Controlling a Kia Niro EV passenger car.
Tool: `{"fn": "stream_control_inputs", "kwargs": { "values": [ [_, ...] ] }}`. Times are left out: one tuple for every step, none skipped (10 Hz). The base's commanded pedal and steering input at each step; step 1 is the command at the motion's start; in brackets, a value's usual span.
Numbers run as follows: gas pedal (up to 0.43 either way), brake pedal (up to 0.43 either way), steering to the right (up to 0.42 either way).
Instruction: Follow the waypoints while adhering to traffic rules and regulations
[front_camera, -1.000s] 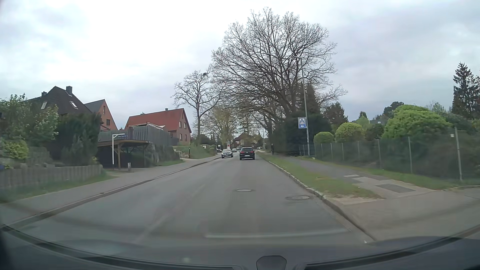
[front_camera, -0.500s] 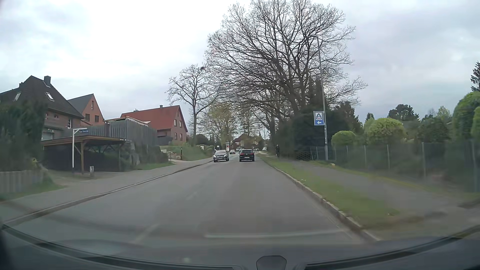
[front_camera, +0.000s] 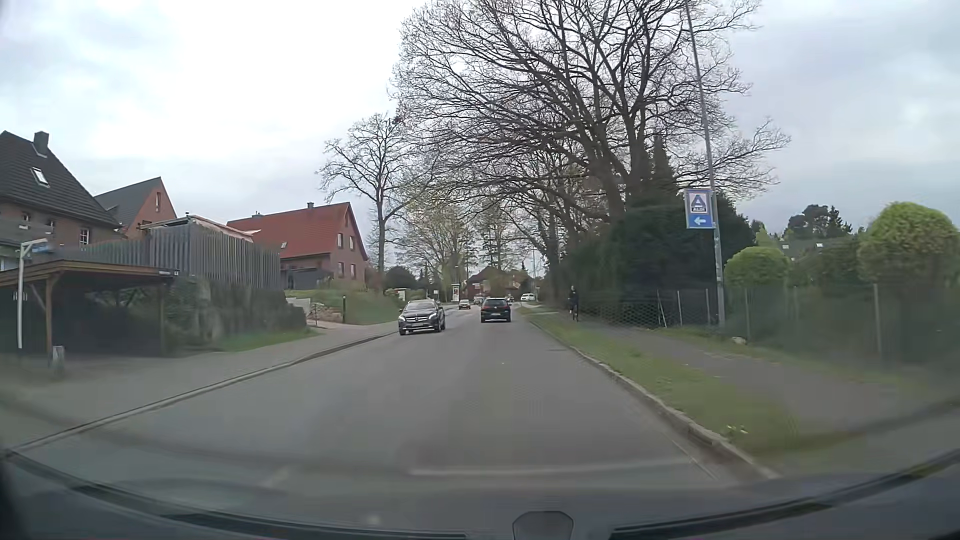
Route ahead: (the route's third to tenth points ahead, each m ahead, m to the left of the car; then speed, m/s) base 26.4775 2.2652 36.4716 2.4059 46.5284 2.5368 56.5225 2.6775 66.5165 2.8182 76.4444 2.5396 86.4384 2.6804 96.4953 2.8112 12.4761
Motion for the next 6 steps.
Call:
{"fn": "stream_control_inputs", "kwargs": {
  "values": [
    [0.228, 0.000, -0.007],
    [0.240, 0.000, -0.007],
    [0.240, 0.000, -0.007],
    [0.240, 0.000, -0.007],
    [0.240, 0.000, -0.006],
    [0.240, 0.000, -0.006]
  ]
}}
